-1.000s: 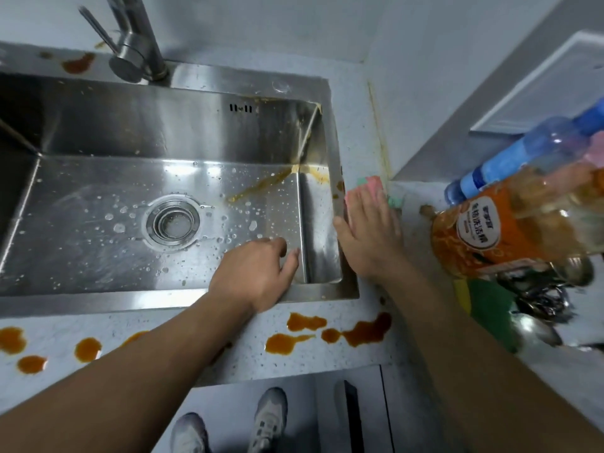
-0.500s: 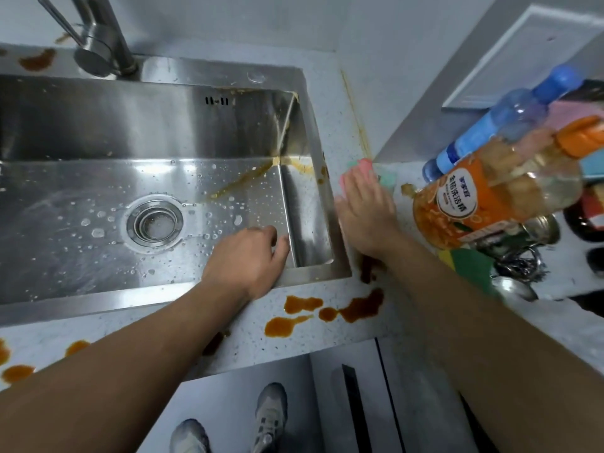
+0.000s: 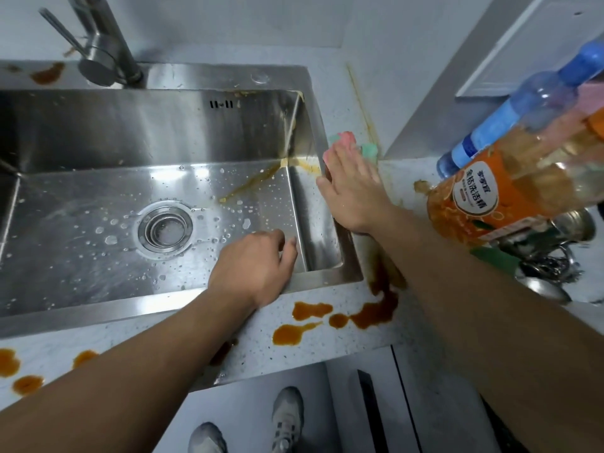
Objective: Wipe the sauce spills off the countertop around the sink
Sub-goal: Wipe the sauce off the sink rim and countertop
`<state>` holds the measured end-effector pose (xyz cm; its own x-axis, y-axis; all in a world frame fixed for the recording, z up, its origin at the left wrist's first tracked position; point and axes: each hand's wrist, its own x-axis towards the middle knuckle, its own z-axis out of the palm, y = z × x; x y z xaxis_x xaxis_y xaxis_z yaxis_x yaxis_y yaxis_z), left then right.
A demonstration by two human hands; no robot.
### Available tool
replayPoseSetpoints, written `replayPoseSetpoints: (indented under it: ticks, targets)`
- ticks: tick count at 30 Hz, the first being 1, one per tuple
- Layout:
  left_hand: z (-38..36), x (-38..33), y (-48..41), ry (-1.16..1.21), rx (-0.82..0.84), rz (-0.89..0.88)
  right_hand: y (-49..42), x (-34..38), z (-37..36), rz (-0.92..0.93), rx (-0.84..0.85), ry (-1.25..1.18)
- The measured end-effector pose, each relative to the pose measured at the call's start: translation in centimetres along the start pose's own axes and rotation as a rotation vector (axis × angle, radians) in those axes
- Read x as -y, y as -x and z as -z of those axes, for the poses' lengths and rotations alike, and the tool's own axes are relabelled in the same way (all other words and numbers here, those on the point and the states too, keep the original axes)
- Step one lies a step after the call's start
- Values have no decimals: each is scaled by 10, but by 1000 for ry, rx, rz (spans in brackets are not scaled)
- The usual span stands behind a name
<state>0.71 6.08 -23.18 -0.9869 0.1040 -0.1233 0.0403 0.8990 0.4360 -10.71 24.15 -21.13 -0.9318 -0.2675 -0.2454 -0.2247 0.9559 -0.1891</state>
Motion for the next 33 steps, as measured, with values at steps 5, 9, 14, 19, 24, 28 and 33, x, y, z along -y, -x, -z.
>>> replayPoseSetpoints:
  ticks: [5, 9, 14, 19, 24, 28, 33]
  targets:
    - [2, -1, 0, -7, 1, 5, 69, -2, -24, 51, -24, 99]
    - [-2, 1, 0, -2, -9, 10, -16, 5, 1, 16, -12, 18]
    - [-2, 0, 1, 2, -19, 17, -19, 11, 6, -27, 31, -25]
    - [-1, 2, -1, 9, -20, 10, 27, 2, -14, -75, 13, -10]
    - [-3, 1, -2, -1, -32, -2, -13, 2, 14, -183, 29, -62]
    - [-1, 1, -1, 1, -22, -18, 75, 1, -16, -223, -20, -63]
    - [-2, 0, 1, -14, -19, -28, 53, -2, -11, -362, -5, -63]
